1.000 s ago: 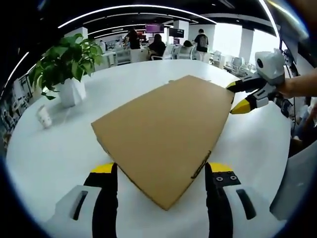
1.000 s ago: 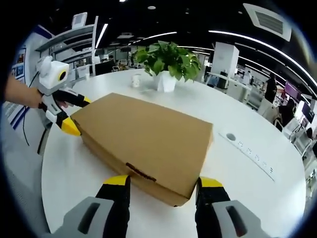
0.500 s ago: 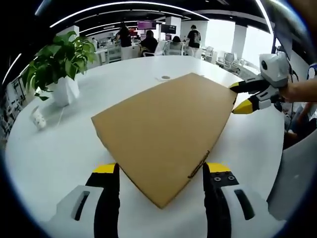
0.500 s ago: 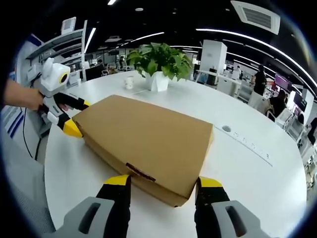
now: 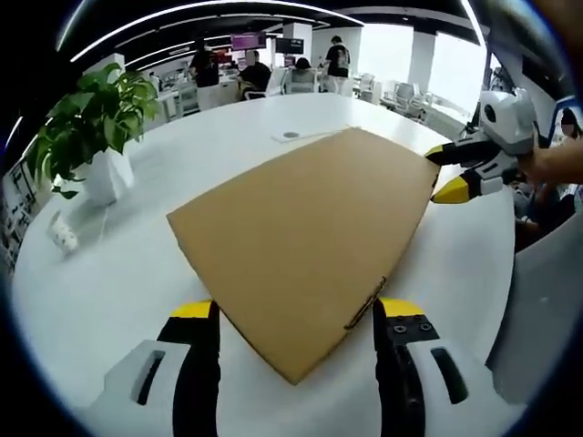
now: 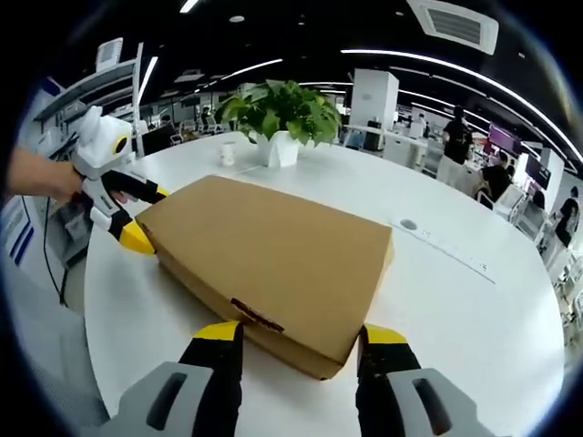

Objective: Operate the shoe box by opening the lid, removing the specified soft item, and placing it in the target area until the item is outside and the box remains undamaged.

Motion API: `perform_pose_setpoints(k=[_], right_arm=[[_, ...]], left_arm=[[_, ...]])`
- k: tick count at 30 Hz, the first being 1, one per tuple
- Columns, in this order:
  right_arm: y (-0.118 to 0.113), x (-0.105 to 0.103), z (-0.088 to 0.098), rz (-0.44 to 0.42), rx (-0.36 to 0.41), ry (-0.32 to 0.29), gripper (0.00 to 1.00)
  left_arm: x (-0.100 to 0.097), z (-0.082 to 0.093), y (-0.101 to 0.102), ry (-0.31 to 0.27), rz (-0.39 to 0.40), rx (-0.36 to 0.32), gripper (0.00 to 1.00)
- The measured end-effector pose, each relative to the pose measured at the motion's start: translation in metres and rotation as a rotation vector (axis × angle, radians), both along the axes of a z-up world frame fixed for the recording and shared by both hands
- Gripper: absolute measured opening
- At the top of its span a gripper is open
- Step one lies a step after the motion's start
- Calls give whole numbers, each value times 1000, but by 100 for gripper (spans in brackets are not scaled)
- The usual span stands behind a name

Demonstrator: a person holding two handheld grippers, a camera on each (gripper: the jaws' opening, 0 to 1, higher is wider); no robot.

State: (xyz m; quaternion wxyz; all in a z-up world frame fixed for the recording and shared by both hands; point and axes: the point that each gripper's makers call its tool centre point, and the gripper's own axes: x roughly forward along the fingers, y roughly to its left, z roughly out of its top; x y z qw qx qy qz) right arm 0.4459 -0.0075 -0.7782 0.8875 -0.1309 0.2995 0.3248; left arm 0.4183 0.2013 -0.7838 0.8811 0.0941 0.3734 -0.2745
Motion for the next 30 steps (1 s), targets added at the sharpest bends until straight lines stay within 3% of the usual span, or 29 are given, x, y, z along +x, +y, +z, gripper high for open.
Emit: perform_pose_setpoints(k=[17,30], right_arm=[[5,-28,0,-51,7,-3,42],[13,-49,1,-43,7,-1,38]], left_arm=[[-8,2,6,24,-95,19,69],[-16,1,19,33,-117,27,66]])
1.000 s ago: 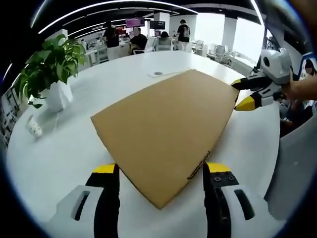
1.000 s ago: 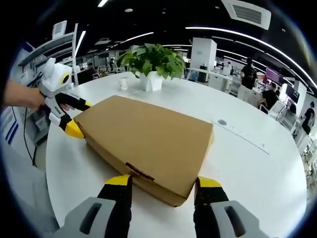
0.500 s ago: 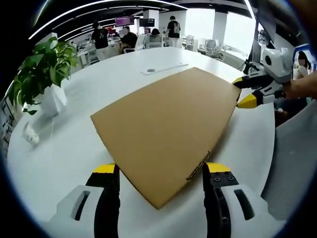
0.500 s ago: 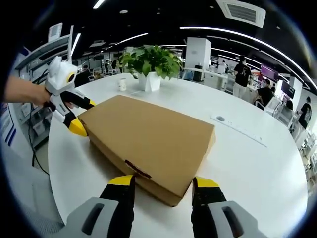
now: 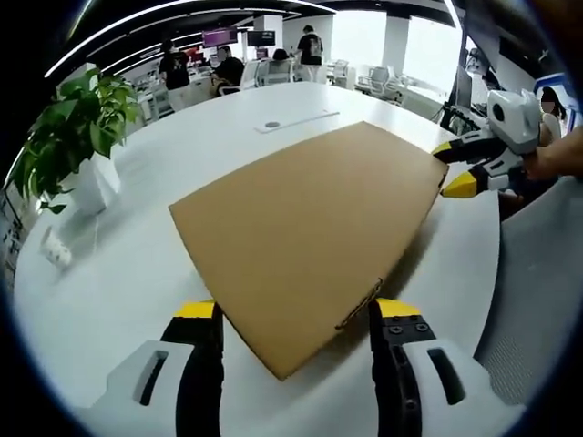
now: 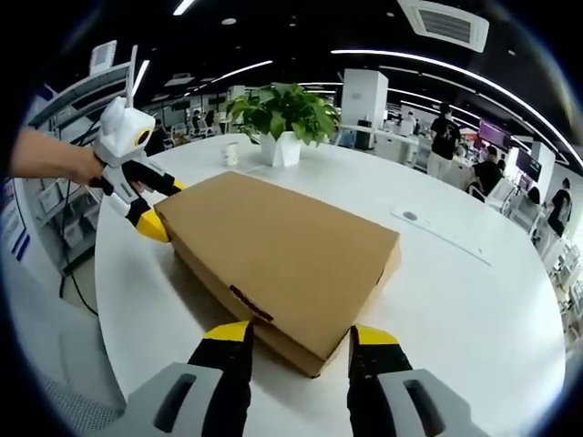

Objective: Operate the shoe box by opening the lid, removing the specified soft item, and placing it in the target area until the item is outside and the box remains undamaged.

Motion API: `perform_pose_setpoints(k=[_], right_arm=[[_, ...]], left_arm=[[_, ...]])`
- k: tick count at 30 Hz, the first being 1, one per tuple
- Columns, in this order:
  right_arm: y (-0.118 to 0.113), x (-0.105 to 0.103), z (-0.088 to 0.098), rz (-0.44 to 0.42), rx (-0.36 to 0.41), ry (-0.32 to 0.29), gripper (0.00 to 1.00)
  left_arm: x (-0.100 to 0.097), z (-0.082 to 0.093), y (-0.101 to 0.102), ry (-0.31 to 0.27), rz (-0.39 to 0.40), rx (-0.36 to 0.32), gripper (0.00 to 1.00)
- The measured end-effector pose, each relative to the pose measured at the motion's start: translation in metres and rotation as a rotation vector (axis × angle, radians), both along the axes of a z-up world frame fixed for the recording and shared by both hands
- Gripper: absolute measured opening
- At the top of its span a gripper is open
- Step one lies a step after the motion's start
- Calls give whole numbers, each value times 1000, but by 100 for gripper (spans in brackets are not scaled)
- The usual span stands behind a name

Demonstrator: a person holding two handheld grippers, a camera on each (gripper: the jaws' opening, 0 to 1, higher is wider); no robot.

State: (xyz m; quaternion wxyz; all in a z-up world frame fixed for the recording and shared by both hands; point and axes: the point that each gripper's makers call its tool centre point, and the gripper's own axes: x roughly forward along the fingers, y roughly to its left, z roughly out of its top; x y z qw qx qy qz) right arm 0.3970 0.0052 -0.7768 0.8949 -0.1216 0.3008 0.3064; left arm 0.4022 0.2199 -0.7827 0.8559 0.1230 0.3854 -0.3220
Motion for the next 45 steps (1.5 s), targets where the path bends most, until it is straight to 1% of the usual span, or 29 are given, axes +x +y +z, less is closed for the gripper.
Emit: perform_pose_setpoints(k=[7,11,14,18,24,32,37,38,40,45], right_arm=[[1,-6,0,10,3,3,37],[2,-12,0,18,2,-1,37],[2,-16,0,11,16,4,37],[2,-24,0,14,20,-6,36],[3,-30,1,19,25,1,36],[5,-40,0,40,5,6,35],[5,-45,1,48,4,22,35],[5,-46,1,54,-3,24,35],[4,-49,0,89,-43,12,34],[3,-54,0,98,-41,26,33]], left_arm=[[-10,0,3,10,15,5,65],[-15,0,3,12,18,7,64],[-19,0,4,14,17,9,64],[-26,-1,4,12,17,8,64],[-34,-1,5,15,20,9,64],[-41,0,7,17,20,11,64],[-48,0,9,23,20,14,64],[-49,0,9,23,19,15,64],[-52,0,8,26,20,17,64],[-58,0,9,25,20,18,65]])
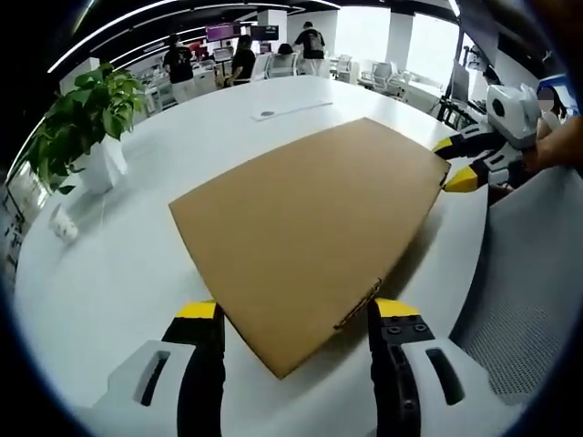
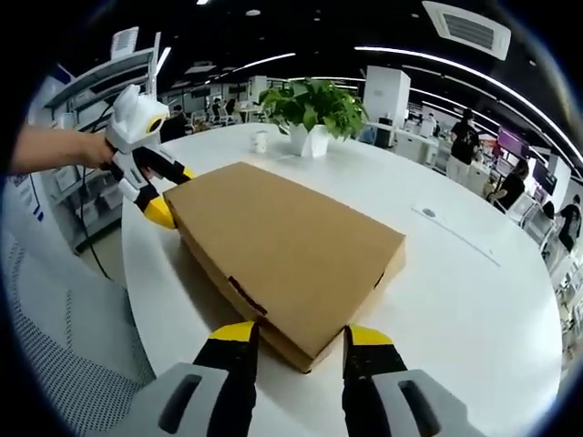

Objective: Operate the shoe box by opening the lid, removing the specified soft item, and placing it in the target area until the item is outside and the box remains undamaged.

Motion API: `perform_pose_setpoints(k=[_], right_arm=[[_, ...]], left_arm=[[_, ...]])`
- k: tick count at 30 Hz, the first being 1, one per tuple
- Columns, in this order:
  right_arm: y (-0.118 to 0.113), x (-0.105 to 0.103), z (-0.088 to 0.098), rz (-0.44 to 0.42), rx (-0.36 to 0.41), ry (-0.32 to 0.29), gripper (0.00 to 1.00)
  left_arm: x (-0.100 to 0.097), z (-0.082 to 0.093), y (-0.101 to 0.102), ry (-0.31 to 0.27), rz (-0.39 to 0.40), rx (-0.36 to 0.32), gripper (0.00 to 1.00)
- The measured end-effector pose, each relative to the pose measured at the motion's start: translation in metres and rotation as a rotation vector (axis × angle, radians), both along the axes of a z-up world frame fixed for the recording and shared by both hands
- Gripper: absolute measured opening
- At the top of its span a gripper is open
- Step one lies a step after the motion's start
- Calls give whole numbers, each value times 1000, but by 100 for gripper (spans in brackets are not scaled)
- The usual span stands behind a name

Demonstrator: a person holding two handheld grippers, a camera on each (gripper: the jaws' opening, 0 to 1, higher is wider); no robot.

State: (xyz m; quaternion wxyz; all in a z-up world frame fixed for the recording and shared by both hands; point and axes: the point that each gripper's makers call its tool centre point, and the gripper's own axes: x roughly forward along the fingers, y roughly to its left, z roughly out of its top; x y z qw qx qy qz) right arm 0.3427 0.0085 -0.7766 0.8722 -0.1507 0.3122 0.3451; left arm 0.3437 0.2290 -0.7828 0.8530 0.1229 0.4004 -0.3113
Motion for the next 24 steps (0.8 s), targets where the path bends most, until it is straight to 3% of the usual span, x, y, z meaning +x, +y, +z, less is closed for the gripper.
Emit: perform_pose_setpoints(k=[7,24], right_arm=[[0,-5,6,-15,26,26,34],[3,-4,37,-40,60,28,36]], left_arm=[[-7,2,0,18,10,-7,65],[-10,31,1,68,27,-65,63]])
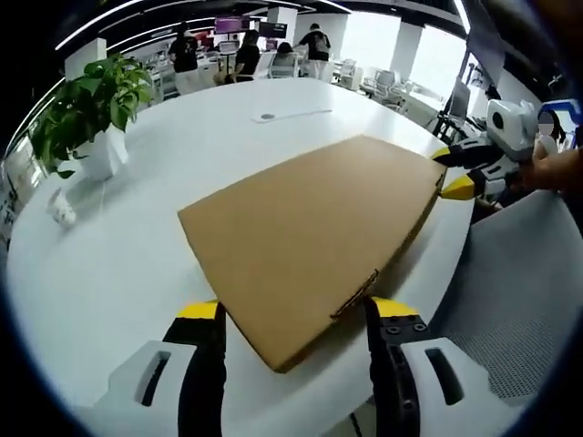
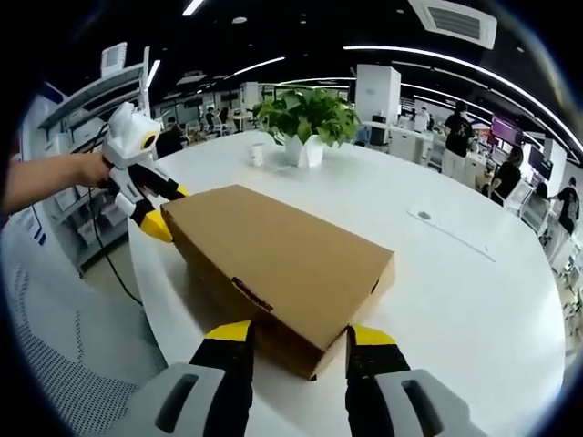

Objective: Operate the shoe box by opening the lid, removing the specified soft item, and placing it in the target area until the item is outside and the box remains undamaged.

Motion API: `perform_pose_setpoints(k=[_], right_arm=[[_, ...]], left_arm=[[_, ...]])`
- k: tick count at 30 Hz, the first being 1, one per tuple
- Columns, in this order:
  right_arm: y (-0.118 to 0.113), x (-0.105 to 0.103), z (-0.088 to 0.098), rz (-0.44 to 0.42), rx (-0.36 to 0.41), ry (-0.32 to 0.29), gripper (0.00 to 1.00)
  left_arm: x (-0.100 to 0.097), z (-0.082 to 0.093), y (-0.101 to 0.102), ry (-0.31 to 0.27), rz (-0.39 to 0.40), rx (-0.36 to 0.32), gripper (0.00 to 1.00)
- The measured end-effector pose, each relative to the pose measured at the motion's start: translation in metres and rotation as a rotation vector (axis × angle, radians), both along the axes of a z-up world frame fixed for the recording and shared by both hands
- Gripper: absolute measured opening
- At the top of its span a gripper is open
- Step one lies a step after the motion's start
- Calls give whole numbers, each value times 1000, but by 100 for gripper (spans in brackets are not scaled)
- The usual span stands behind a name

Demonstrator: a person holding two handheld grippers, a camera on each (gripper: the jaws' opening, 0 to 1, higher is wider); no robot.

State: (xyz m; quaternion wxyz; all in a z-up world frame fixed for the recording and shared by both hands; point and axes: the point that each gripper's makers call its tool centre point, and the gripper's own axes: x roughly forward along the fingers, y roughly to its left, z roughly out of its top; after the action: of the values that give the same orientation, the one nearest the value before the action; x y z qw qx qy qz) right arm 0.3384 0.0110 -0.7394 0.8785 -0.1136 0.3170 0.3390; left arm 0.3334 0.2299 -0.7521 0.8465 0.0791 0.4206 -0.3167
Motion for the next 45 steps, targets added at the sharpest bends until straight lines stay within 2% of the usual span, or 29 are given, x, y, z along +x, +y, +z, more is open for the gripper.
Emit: perform_pose_setpoints(k=[13,21,22,23,25,32,34,35,40,43,45], right_arm=[[-1,-6,25,-40,76,7,37],[-1,-6,41,-61,117,-10,38],[0,-6,43,-65,126,-14,39],[0,-5,46,-65,127,-23,39],[1,-4,51,-62,133,-35,40],[3,5,66,-62,154,-57,43],[4,8,69,-50,139,-79,43],[3,12,72,-34,104,-114,42],[3,22,81,-27,100,-137,41],[1,30,86,-32,98,-154,39],[1,36,88,-39,103,-157,39]], left_arm=[[-5,20,0,24,13,-24,62],[-6,31,-2,35,14,-23,62],[-3,33,-1,9,1,0,62],[-5,35,-3,21,10,-8,62],[-1,39,1,-8,-5,27,59],[8,52,3,-25,23,9,57],[12,57,3,-33,39,-5,56],[16,61,5,-48,50,-10,55],[29,72,6,-83,81,-36,53],[37,79,3,-101,84,-59,57],[41,81,3,-109,88,-54,55]])
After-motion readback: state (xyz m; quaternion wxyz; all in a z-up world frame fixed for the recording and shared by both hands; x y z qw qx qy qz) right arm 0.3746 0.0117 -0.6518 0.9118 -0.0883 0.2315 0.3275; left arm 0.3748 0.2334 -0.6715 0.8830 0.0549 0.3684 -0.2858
